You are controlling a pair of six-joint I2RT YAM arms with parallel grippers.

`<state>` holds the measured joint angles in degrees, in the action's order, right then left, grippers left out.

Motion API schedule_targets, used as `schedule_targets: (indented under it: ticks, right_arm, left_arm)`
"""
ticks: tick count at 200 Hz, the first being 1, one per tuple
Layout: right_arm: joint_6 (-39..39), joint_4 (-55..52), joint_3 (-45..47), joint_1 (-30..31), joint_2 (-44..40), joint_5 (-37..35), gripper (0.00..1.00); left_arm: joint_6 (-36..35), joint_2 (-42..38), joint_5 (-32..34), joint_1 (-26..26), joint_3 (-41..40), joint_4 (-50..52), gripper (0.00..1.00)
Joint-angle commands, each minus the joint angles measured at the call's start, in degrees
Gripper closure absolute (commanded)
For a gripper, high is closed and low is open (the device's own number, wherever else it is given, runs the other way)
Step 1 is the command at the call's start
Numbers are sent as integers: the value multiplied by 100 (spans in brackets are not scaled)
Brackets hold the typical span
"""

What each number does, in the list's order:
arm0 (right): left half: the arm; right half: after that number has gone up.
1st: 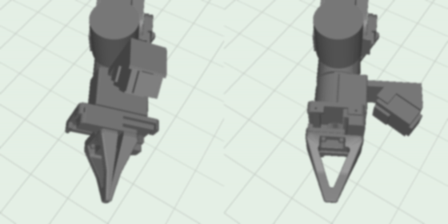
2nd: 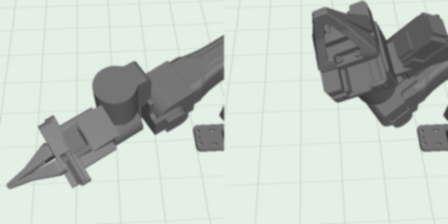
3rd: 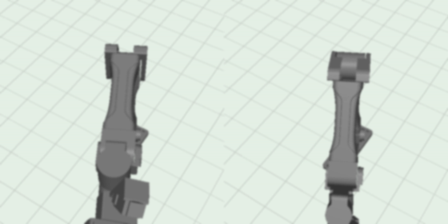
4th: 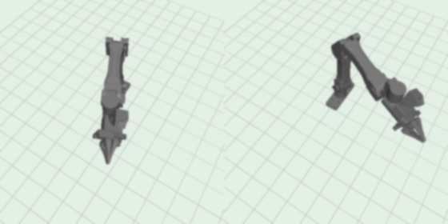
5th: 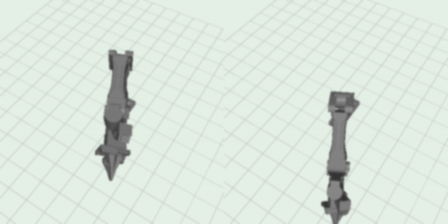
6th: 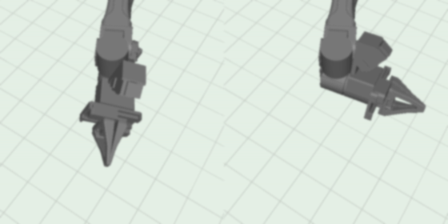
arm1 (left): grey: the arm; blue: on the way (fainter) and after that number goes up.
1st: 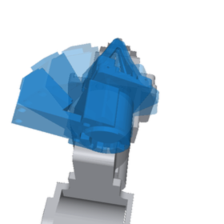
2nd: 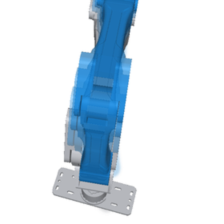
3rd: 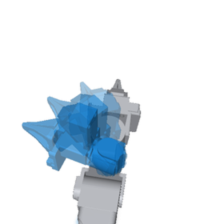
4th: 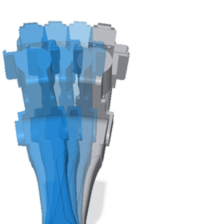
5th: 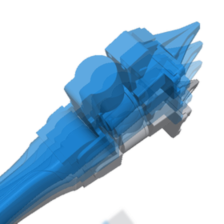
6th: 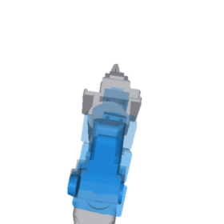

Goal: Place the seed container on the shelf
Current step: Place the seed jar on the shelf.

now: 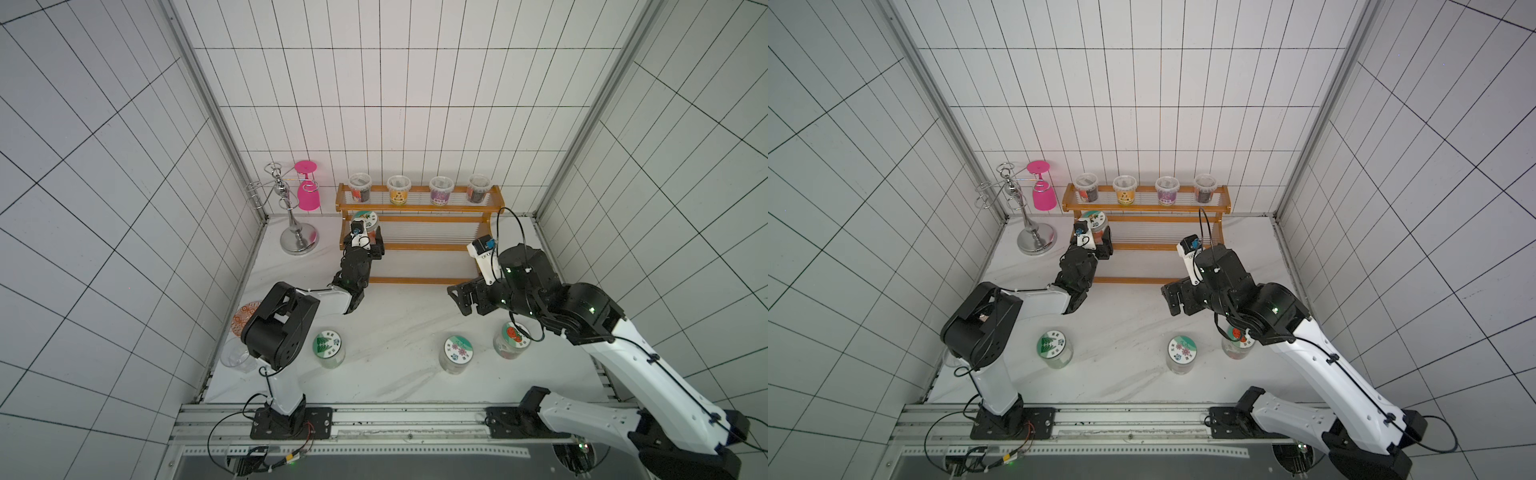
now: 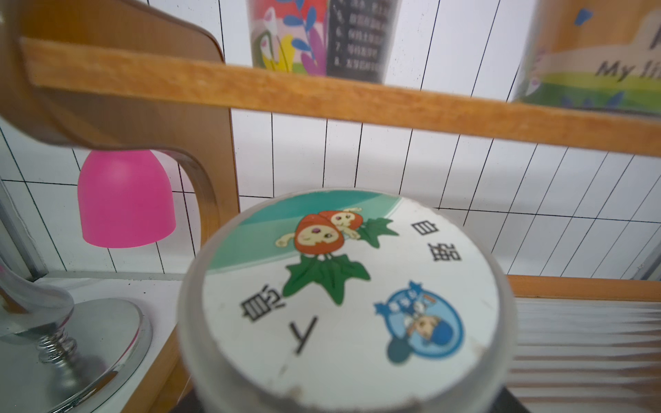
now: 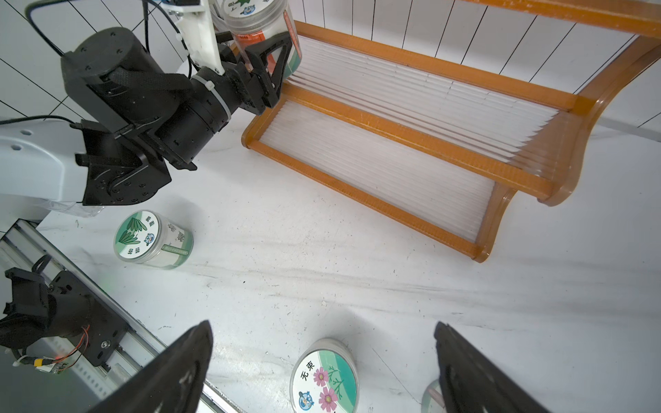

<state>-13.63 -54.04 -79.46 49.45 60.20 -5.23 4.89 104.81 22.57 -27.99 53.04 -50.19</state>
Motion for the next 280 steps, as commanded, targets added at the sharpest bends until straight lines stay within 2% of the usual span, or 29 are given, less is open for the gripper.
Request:
schedule_targets:
  ticks: [1,49,70,80,92,120,167,214,280]
  right_arm:
    - [-61,74,109,-72,-136,5,1]
    - [-61,69,163,-93,-192,-4,1]
    - [-61,69,177,-94,-200,5,1]
    - [-61,68,187,-105,-198,5,1]
    - [-61,65,202,-109,-197,13,1]
    - [-57,69,214,-120,-216,31,1]
    - [-79,61,241,-133,-210,82,1]
    - [-179,43,379,-138,-242,117,1]
    - [-575,-107,987,-129,-235,286,1]
  left_arm:
    - [-136,172,-10,64,314,124,35]
    - [-198,363,-24,109,585,334,34]
    - [-207,415,21,118,628,361,30]
    - [-212,425,63,118,637,377,25]
    - [-218,413,89,118,621,379,12]
    - [-223,274,108,109,479,336,1]
    - [-201,-151,92,83,148,376,1]
    - [-6,-1026,-39,-8,-524,657,1]
    - [359,-2796,-954,-66,-1439,2619,1]
